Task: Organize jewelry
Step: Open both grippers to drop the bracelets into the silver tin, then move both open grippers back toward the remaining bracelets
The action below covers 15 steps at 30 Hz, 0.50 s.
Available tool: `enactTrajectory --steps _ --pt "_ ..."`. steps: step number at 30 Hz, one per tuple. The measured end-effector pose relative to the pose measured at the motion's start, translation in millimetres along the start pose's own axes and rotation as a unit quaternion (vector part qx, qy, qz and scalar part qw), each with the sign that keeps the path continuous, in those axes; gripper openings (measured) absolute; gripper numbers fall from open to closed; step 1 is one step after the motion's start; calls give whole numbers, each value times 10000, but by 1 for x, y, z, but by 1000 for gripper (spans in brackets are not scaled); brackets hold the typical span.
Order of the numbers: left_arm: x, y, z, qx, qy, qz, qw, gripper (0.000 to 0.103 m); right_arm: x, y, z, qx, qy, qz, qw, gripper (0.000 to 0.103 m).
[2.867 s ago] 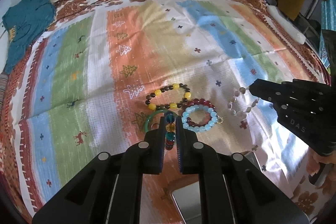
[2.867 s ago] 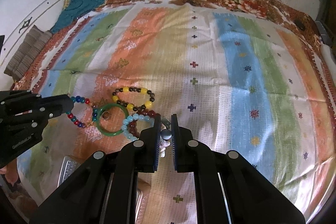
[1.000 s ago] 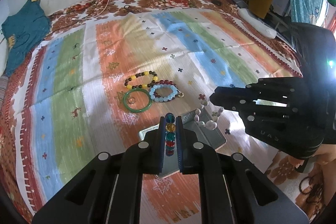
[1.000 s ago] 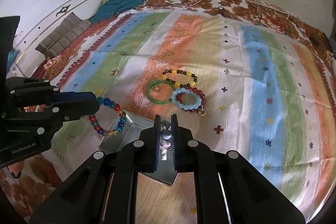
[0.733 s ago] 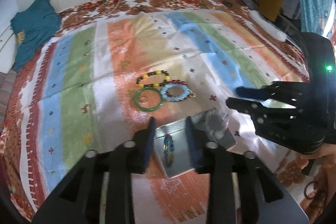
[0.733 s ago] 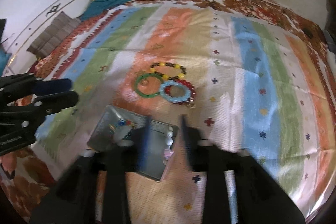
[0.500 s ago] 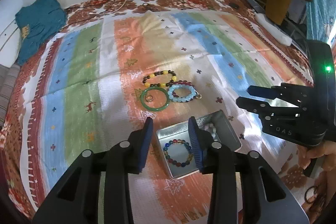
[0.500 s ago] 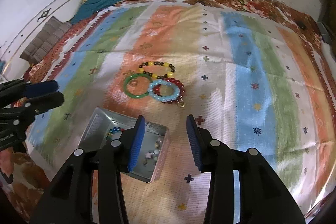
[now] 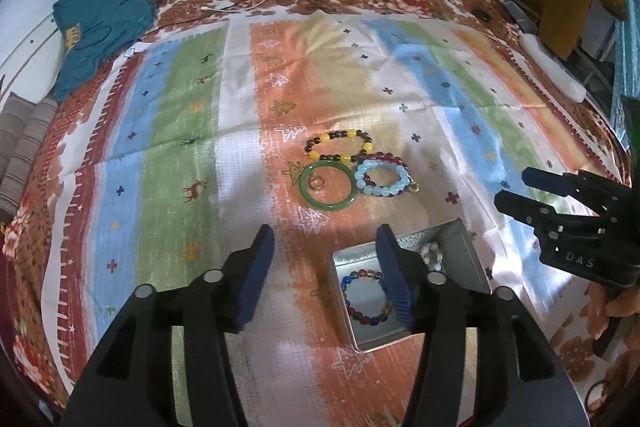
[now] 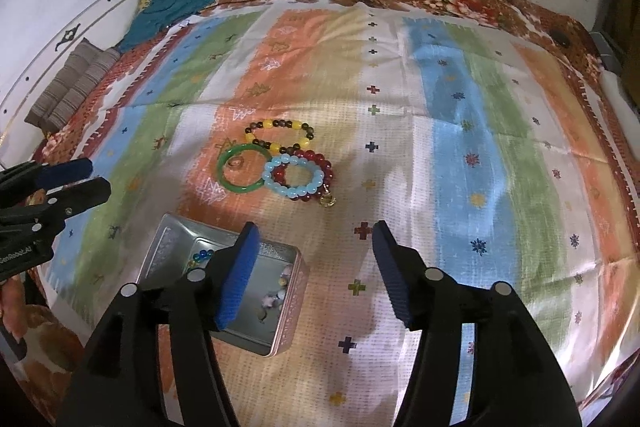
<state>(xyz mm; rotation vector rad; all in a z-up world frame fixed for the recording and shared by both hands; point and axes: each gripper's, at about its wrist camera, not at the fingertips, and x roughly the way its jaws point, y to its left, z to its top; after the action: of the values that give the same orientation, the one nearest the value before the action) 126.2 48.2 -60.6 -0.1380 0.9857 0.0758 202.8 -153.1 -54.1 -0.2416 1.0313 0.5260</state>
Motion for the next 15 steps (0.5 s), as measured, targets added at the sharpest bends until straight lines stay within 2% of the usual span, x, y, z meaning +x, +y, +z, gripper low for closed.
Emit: enactTrajectory --steps 6,15 --pt "12 6 5 -140 109 114 9998 57 2 -1 6 71 -20 2 10000 70" --pt "29 8 19 -230 142 248 9993 64 19 -3 15 100 114 -39 9999 73"
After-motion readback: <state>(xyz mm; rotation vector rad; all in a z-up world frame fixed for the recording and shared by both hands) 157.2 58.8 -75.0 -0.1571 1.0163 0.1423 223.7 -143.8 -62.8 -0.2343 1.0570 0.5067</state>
